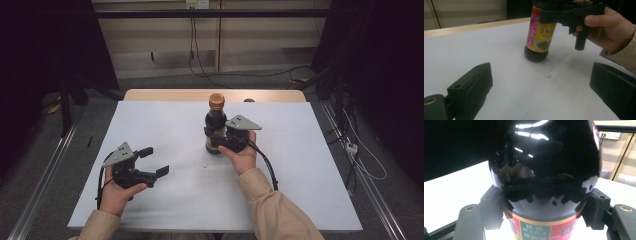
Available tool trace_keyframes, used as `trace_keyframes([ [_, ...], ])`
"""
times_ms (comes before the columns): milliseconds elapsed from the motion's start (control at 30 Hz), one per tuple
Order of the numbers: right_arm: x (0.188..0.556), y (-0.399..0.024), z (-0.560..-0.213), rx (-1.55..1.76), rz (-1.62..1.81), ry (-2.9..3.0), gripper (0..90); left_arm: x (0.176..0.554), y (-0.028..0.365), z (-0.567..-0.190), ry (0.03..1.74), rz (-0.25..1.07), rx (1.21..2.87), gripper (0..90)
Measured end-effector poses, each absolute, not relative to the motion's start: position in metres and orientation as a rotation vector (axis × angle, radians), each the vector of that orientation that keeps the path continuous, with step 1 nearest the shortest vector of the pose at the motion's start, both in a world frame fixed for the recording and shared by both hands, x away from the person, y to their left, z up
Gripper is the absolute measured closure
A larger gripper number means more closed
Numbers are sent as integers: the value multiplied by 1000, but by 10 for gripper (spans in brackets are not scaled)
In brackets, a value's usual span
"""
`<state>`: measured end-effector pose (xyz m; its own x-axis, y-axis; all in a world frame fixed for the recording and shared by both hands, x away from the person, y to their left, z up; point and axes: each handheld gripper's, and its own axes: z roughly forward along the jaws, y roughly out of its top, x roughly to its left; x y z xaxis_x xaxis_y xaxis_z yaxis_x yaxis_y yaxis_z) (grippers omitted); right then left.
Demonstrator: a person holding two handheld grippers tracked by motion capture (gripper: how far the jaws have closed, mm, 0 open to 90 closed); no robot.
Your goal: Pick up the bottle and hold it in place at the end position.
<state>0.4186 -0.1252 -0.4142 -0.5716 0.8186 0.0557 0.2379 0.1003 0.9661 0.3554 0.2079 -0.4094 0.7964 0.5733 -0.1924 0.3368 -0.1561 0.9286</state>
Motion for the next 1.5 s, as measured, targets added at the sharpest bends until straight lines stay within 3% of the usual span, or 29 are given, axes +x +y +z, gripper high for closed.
trace_keyframes([
  [300, 418, -125, -415, 1030, 1496, 1874, 306, 370, 200, -397, 709, 213, 1757, 83],
  [500, 419, -126, -415, 1030, 1498, 1875, 306, 380, 187, -381, 705, 227, 1785, 182],
  [900, 420, -127, -415, 1031, 1511, 1882, 304, 402, 163, -349, 616, 219, 1852, 500],
  [1200, 420, -127, -415, 1032, 1509, 1886, 304, 414, 148, -341, 590, 199, 1879, 629],
  [1500, 420, -127, -415, 1031, 1510, 1886, 304, 425, 137, -328, 579, 185, 1876, 686],
])
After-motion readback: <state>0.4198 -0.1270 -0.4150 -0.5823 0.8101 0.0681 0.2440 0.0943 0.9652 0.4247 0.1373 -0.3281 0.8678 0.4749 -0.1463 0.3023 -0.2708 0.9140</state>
